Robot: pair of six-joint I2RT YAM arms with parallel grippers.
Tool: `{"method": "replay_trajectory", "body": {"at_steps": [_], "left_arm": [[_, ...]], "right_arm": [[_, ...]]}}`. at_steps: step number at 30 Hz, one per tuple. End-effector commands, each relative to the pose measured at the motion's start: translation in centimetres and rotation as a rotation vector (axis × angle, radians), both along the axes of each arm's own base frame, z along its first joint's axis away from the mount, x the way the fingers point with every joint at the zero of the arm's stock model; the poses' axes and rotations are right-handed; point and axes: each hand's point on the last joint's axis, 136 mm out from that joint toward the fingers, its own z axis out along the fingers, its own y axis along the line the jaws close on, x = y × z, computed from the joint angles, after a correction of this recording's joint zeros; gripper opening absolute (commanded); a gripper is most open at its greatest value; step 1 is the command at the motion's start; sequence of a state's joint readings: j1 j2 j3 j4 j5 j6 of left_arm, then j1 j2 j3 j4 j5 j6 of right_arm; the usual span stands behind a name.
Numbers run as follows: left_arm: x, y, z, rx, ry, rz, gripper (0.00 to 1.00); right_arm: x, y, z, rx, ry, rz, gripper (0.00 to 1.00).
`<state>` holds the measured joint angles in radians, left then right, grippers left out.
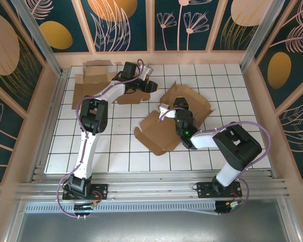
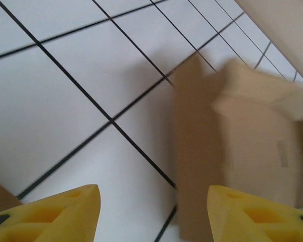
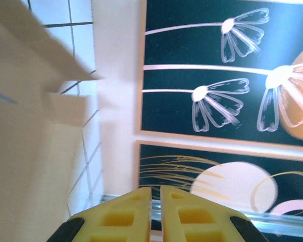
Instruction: Fold the paper box
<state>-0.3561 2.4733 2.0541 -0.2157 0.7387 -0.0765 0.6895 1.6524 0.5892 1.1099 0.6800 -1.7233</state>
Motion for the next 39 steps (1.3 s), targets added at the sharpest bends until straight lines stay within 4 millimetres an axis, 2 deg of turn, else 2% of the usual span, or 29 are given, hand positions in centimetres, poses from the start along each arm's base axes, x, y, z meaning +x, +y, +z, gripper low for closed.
{"method": "replay_trajectory", "body": {"at_steps": [1,3,4,5,6,7,8,9,11,14,17,24,30,34,36,39], "left_arm": [[-1.1,-0.6,0.6,-0.033,0.02,-0.066,0.57],[-1.3,-0.6,0.6,-0.026,0.017,-0.074,0.57],[-1.2,-0.4,0.5,-0.017,0.018,-0.062,0.57],[-1.2,-0.2,0.4,-0.006,0.019,-0.053,0.57],[-1.3,0.0,0.2,0.009,0.023,-0.039,0.57],[-1.3,0.3,0.2,0.024,0.022,-0.022,0.57],[-1.4,0.7,0.2,0.039,0.024,-0.003,0.57],[-1.5,1.0,0.2,0.05,0.023,0.015,0.57],[-2.0,1.6,0.5,0.056,0.024,0.053,0.56],[-3.5,2.2,1.3,0.038,0.032,0.072,0.56],[-5.4,2.8,2.1,0.028,0.049,0.076,0.57],[-10.6,4.2,3.4,-0.019,0.074,0.076,0.59],[-12.3,4.9,3.1,-0.004,0.086,0.077,0.61],[-12.3,4.8,3.0,-0.012,0.091,0.073,0.61],[-12.2,4.7,2.9,-0.012,0.094,0.072,0.61],[-11.9,4.7,2.7,-0.009,0.098,0.076,0.61]], "right_arm": [[-0.7,0.9,3.7,0.007,-0.138,0.028,0.14],[-0.9,1.7,3.2,0.03,-0.098,0.05,0.14],[-0.6,1.7,2.7,0.069,-0.053,0.039,0.18],[0.3,1.4,1.7,0.131,0.052,0.001,0.25],[1.0,0.9,-0.5,0.187,0.265,-0.052,0.3],[1.0,0.5,-2.4,0.33,0.501,-0.092,0.39],[0.8,0.6,-3.1,0.537,0.738,-0.117,0.64],[1.4,-0.8,-3.7,0.764,0.897,-0.183,0.78],[4.1,-3.5,-2.5,1.048,0.984,-0.26,0.87],[7.2,-7.0,-2.2,1.179,0.98,-0.354,0.87],[9.1,-8.2,-3.2,1.214,1.048,-0.401,0.86],[11.9,-11.0,-8.2,1.241,1.147,-0.524,0.87],[12.3,-11.5,-11.4,1.25,1.189,-0.539,0.85],[12.5,-12.3,-12.9,1.21,1.169,-0.561,0.77],[12.3,-12.4,-13.5,1.201,1.179,-0.566,0.68],[12.0,-12.1,-14.1,1.194,1.199,-0.56,0.62]]}}
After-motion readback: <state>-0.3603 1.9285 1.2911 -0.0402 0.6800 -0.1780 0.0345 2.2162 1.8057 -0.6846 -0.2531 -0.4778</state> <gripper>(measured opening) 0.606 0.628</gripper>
